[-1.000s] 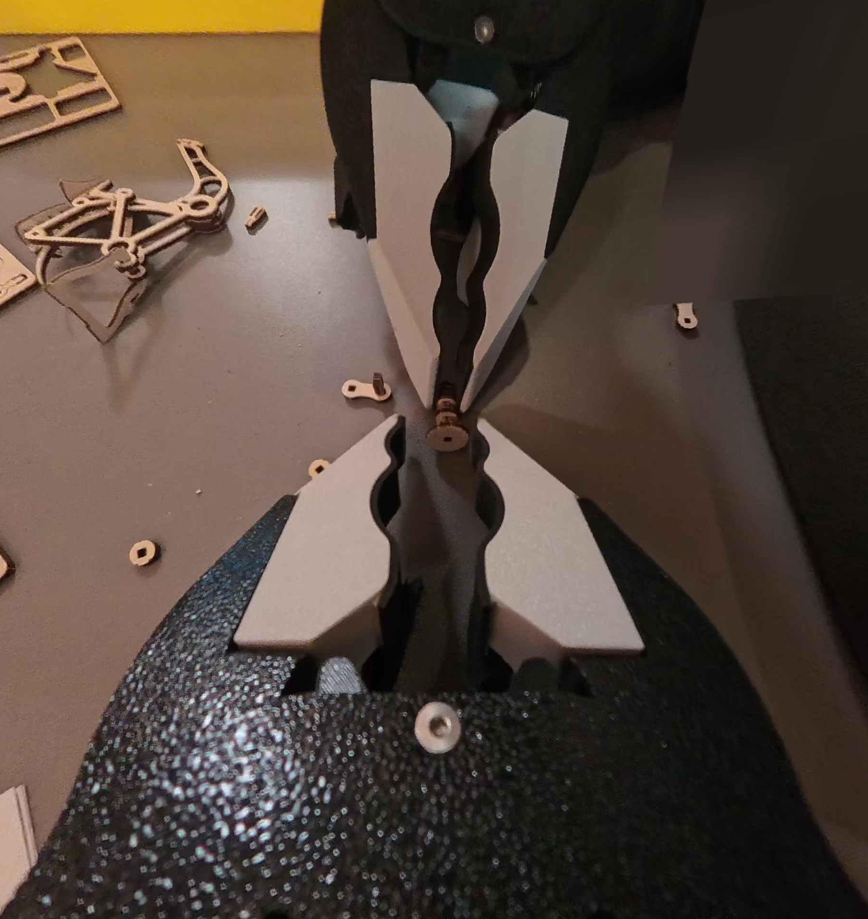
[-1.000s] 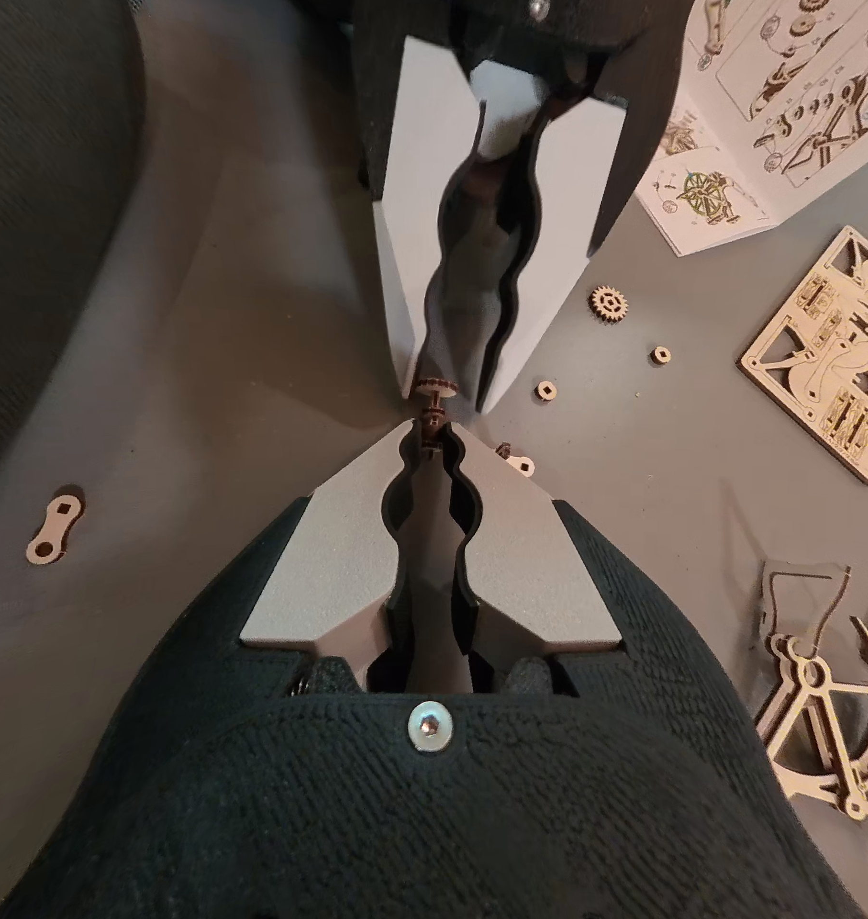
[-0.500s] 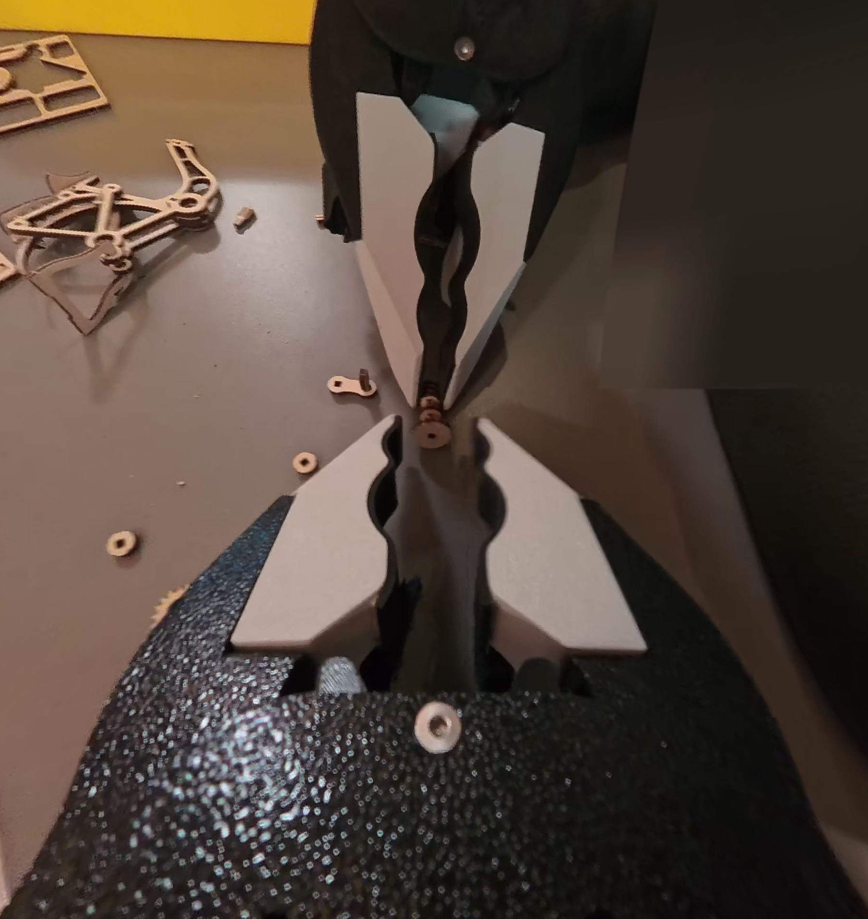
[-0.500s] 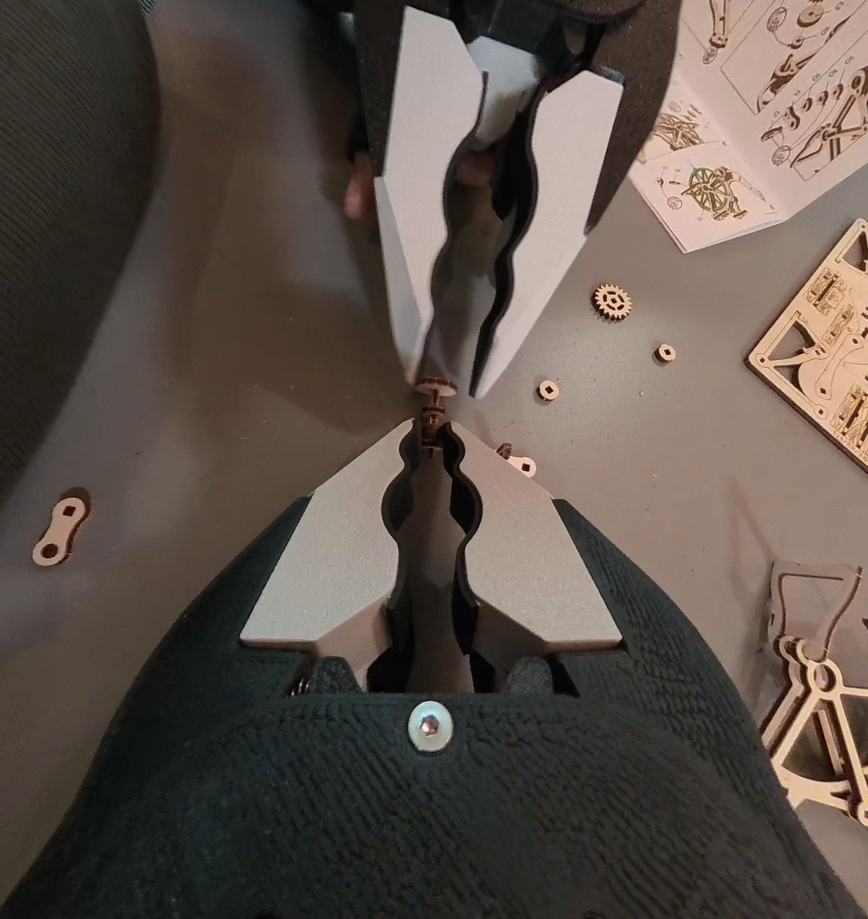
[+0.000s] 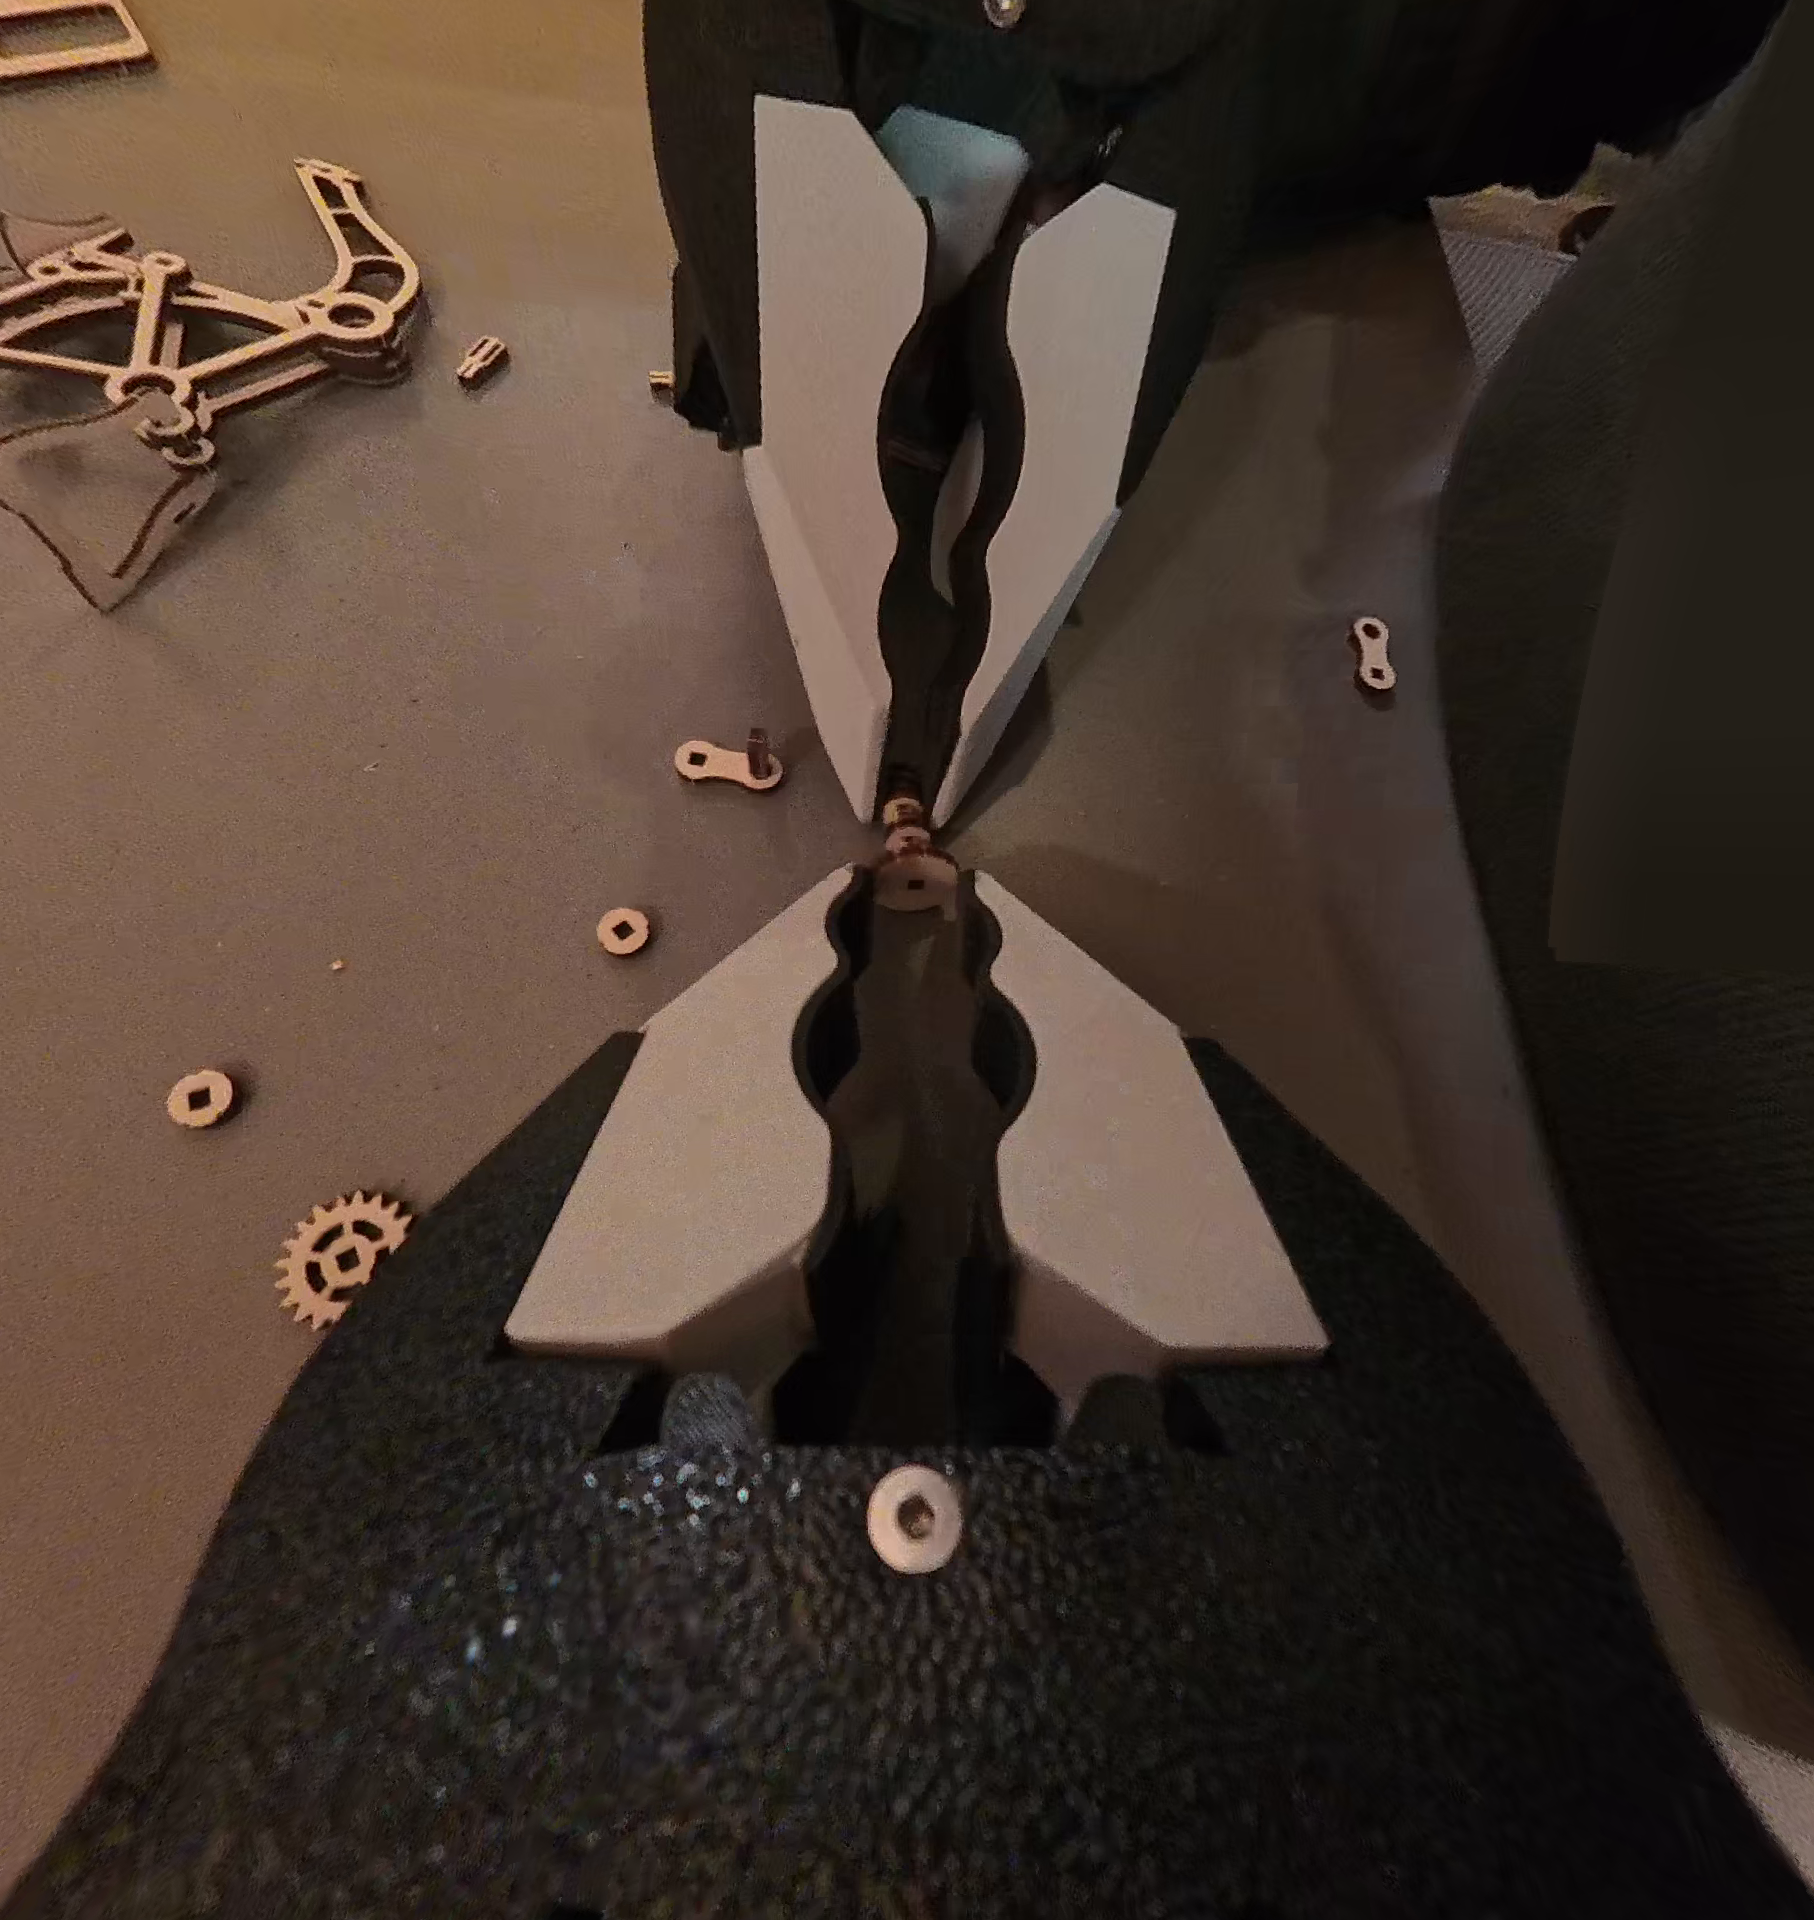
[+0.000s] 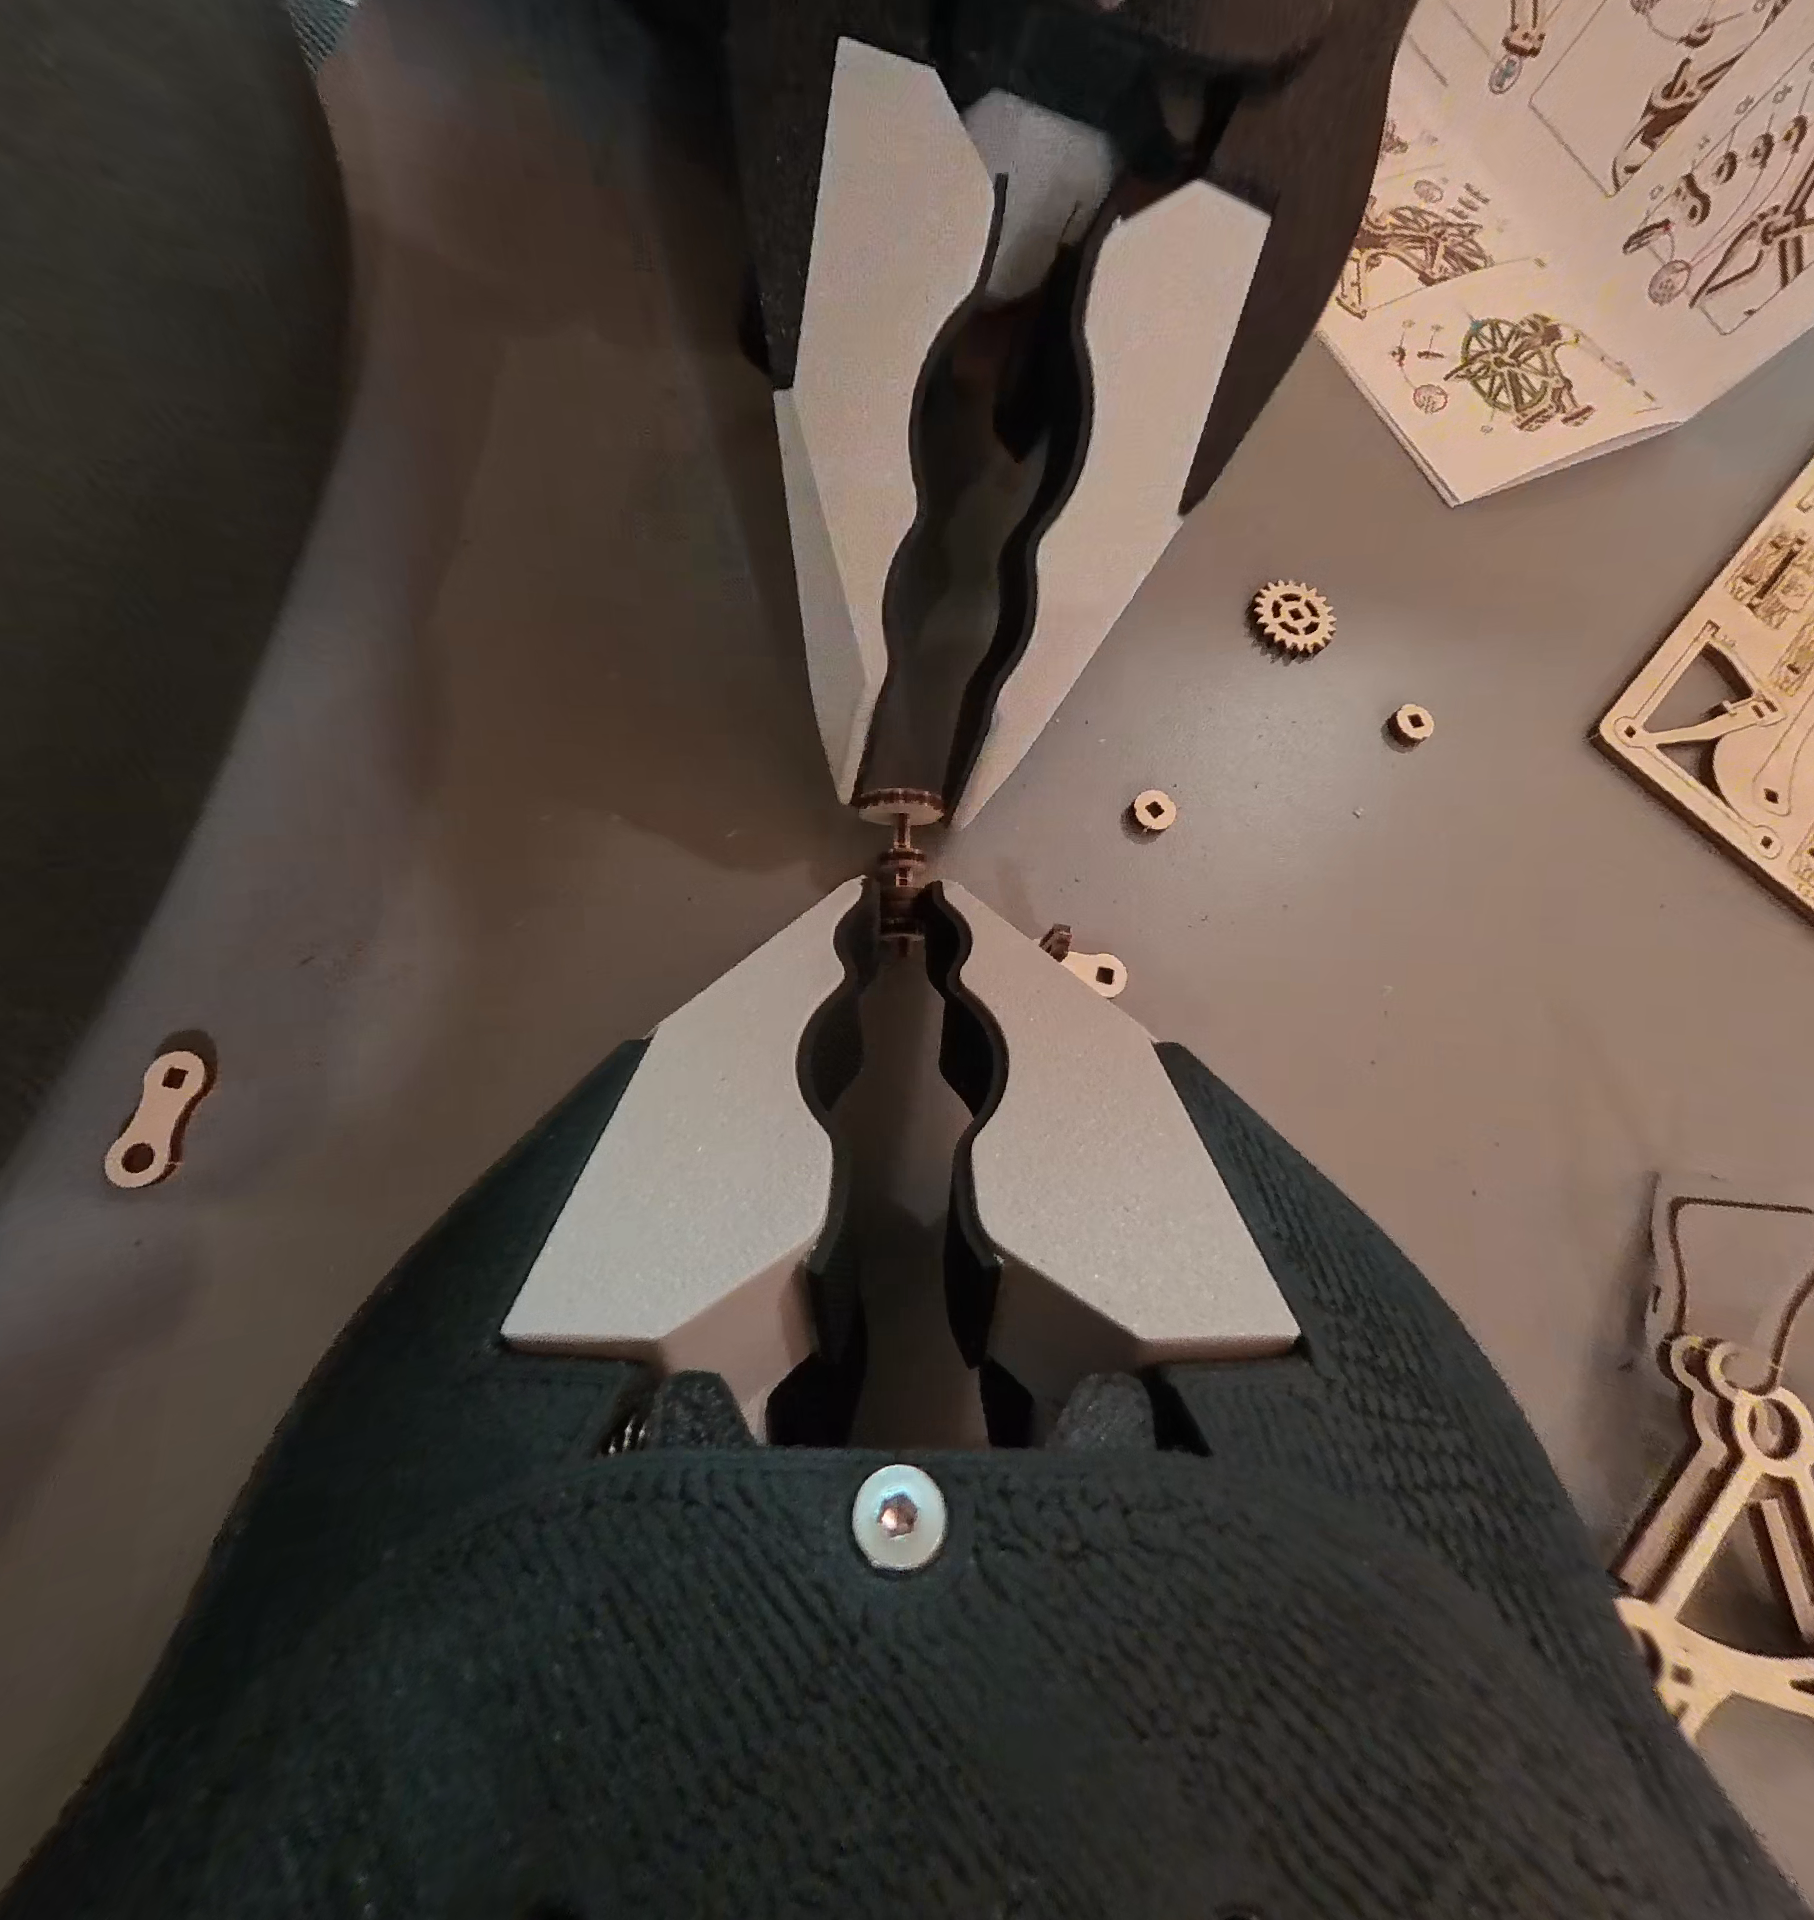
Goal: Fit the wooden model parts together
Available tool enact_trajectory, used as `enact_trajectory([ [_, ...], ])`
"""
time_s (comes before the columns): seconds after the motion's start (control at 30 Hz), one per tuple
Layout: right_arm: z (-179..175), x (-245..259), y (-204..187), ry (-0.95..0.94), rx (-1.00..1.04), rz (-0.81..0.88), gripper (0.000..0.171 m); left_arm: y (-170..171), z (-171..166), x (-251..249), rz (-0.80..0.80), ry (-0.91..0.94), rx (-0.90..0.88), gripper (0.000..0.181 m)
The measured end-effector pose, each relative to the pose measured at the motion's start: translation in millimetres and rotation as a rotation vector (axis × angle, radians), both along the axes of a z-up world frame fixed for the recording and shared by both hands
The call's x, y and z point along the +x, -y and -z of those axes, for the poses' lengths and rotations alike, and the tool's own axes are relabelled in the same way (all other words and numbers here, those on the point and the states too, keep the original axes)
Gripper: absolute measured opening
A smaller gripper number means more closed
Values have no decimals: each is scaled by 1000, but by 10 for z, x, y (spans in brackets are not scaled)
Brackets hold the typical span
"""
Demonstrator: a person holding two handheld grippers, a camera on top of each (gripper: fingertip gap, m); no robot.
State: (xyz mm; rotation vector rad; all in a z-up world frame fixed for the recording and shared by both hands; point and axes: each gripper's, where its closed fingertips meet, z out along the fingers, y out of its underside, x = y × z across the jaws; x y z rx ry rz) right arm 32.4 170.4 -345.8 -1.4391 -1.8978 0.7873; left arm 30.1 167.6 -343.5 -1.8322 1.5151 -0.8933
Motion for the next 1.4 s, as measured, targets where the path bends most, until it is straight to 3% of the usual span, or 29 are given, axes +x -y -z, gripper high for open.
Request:
enact_trajectory([
  [1.1,2,-18,8,7,-13,7,6,1,6,27,22,-3,-9,14],
  [1.2,-51,-15,-75,-39,18,49,7,-88,-63,13,-37,42,26,15],
  [1.33,-484,-26,-219,-321,-62,122,6,-258,-317,4,-148,197,107,58],
  [1.4,-708,-14,-228,-469,-132,122,6,-250,-501,50,-155,319,128,61],
])
